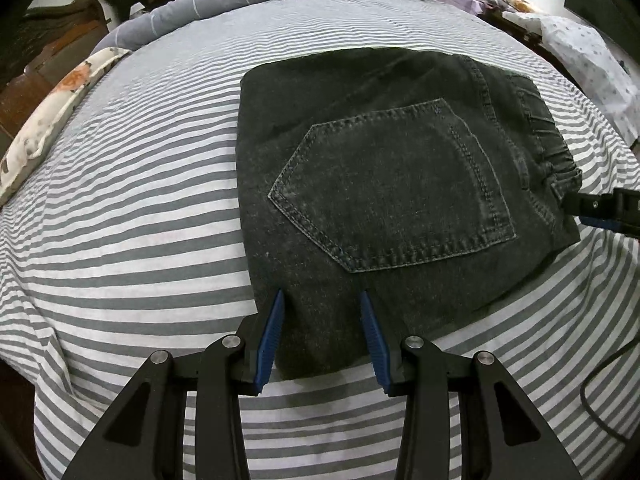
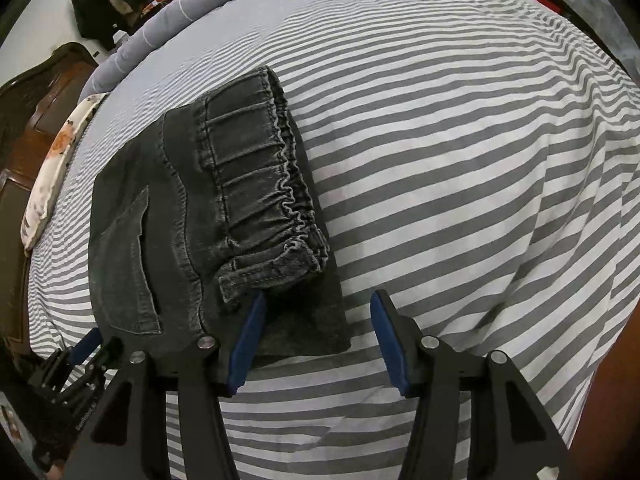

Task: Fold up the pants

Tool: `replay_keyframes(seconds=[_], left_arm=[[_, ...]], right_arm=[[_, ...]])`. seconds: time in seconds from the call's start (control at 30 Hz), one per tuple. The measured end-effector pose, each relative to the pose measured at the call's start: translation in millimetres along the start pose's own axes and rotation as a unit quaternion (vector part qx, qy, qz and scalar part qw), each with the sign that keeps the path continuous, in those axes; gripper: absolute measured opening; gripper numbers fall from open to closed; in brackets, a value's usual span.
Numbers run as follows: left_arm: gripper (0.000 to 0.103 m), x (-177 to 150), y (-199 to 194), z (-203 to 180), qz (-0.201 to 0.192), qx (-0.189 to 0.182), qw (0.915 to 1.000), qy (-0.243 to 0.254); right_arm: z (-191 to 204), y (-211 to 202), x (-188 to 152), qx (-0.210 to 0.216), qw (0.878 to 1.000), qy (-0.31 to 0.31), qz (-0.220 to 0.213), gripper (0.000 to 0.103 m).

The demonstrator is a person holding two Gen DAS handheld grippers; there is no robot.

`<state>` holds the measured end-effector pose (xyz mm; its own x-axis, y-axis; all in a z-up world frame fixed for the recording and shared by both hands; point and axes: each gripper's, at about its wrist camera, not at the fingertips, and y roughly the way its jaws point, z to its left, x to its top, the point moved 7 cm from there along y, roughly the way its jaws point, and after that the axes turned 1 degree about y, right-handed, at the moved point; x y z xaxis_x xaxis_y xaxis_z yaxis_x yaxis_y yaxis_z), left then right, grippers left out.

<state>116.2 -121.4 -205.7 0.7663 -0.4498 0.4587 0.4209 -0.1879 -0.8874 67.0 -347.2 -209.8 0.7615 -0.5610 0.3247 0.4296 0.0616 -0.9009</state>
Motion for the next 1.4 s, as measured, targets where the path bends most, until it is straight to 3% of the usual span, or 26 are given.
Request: replay_keyframes(seconds=[0.17,0.33,0.53,0.77,0.93,1.07,1.33,1.4], left_arm=[[0.041,17.8,-12.9,17.7,-0.023,-0.029,0.9985,-0.041],[0.043,43.8,-18.2,46.8,-0.040,-0.073,0.9922,-0.092],[0.043,57.6,3.2,79.1,-0.017,-0.069,0.9880,-0.137],[0.043,109.5,8.2,50.1,-0.040,-0.087,0.9924,-0.077],[0.043,141.2,34.2,18.9,-0.025,-0.110,0.9933,-0.023],[0.043,149.3,65.0,13.7,-0.001,-0.098,0.9951,-0.011],[0.043,166.1,81.9,20.1,0.000,-0.098,0.9944,-0.039],[0.043,165.5,79.7,18.5,-0.002,-0.088,0.9958,-0.028]], right_arm=[[3.4,-8.6,4.6,0.024,1.000,-0.010,0.003,0.055],[2.8,-21.1,26.0,0.104,0.994,-0.011,0.012,0.057],[9.0,-32.2,63.3,0.076,0.995,-0.061,-0.022,0.059],[64.0,-30.1,89.7,0.053,0.988,-0.135,-0.057,0.058],[81.0,-5.7,87.3,-0.039,0.977,-0.200,-0.063,0.057],[68.2,11.8,77.1,-0.074,0.973,-0.212,-0.046,0.057],[34.9,13.7,53.1,-0.013,0.988,-0.149,-0.028,0.057],[30.6,14.7,55.6,-0.005,0.991,-0.135,-0.021,0.062]])
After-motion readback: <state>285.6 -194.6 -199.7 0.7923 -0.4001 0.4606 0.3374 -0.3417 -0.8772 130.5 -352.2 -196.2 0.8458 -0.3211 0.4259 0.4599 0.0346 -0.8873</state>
